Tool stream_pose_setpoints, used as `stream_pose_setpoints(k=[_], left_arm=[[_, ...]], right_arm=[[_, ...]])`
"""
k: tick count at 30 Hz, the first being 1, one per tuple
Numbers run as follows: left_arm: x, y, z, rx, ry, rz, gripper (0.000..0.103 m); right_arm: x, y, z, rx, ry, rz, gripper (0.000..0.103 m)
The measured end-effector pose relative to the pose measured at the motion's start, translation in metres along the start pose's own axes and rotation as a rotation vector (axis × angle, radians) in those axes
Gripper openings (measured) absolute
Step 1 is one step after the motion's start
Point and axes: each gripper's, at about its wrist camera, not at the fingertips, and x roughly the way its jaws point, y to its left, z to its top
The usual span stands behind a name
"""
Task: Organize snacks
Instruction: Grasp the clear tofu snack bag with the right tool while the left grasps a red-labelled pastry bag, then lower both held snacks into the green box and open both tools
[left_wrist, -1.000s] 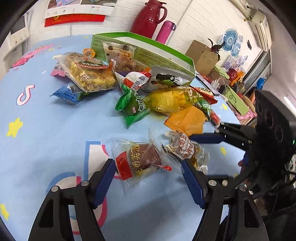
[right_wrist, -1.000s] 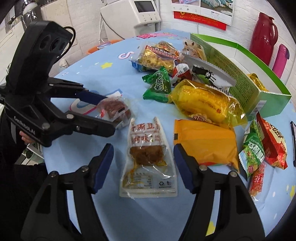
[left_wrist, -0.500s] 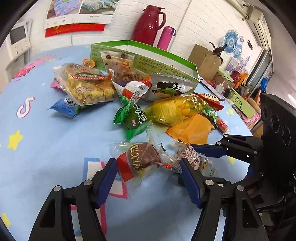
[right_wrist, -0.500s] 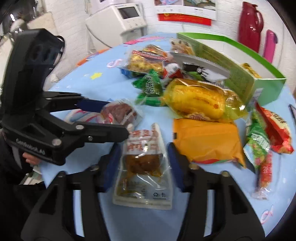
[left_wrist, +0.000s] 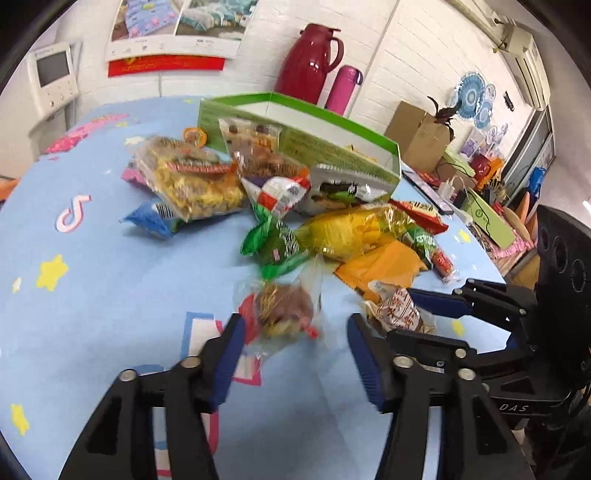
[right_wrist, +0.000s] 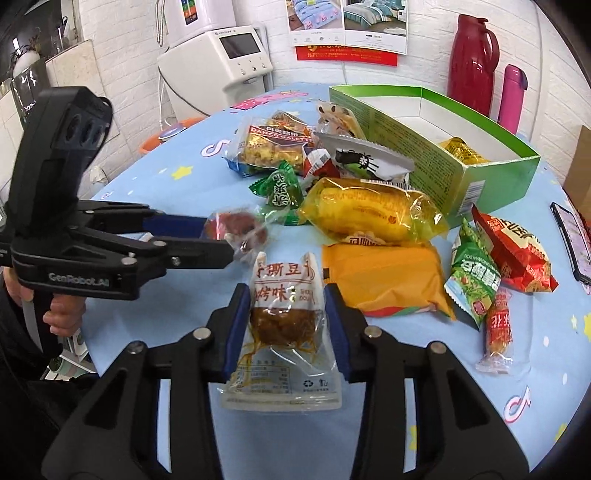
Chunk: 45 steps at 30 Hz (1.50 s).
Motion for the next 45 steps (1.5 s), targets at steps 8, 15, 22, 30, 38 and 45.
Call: stream_pose_setpoints(k=[8, 15, 22, 30, 38, 45], left_arm=[[0.034, -0.003, 0.015, 0.028, 0.043, 0.047, 0.067], [0.019, -0.005, 0.008, 0.053, 0.045, 0.059, 0.045], [-0.017, -0.027, 0.040, 0.136, -0.067, 0.035, 0.045], [-0.013, -0.047, 0.111, 0.188, -0.168, 0.006, 0.045], [0.035, -0.040, 0.183, 0.117, -0.172, 0.012, 0.046], [0.080, -0.021, 0.220, 0.068, -0.152, 0.055, 0.046]], right_arm=[[0.003, -0.010, -0.003, 0.043, 0.002, 0.005, 0.043], [-0.006, -0.011, 0.001, 0.048, -0.029, 0.007, 0.043], [-0.030, -0.013, 0.024, 0.017, -0.118, -0.023, 0.043], [-0.048, -0.037, 0.069, -0.001, -0.234, -0.129, 0.043], [-0.033, -0.090, 0.116, 0.047, -0.256, -0.223, 0.043], [0.001, -0.137, 0.144, 0.103, -0.233, -0.275, 0.043]])
